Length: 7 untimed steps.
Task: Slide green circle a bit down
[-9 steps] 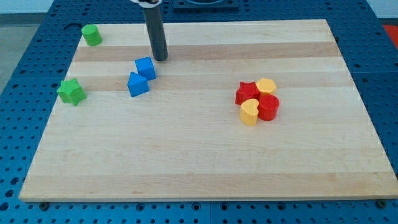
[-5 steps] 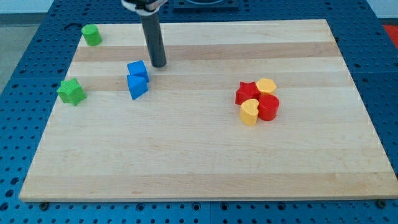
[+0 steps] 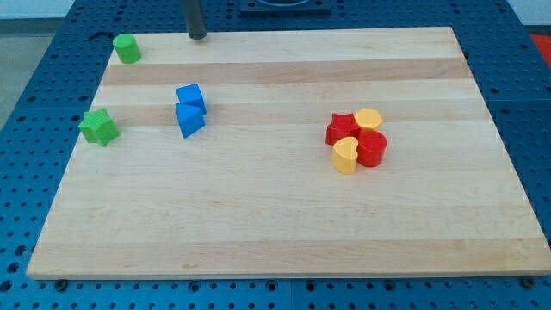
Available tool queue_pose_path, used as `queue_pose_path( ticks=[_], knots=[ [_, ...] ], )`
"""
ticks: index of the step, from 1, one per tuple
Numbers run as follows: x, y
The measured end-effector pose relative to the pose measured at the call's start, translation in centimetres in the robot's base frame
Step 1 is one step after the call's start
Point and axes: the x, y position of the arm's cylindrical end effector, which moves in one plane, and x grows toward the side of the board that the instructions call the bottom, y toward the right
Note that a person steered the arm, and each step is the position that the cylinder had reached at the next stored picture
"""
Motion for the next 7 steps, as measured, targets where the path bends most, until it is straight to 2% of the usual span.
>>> queue_pose_path(
  ticks=[3,4,5,6,7],
  knots=[
    [0.7,-13.2],
    [3.6,-13.2],
    [8.5,-12.2],
    [9.4,-11.9],
    [5.6,-14.1]
  ],
)
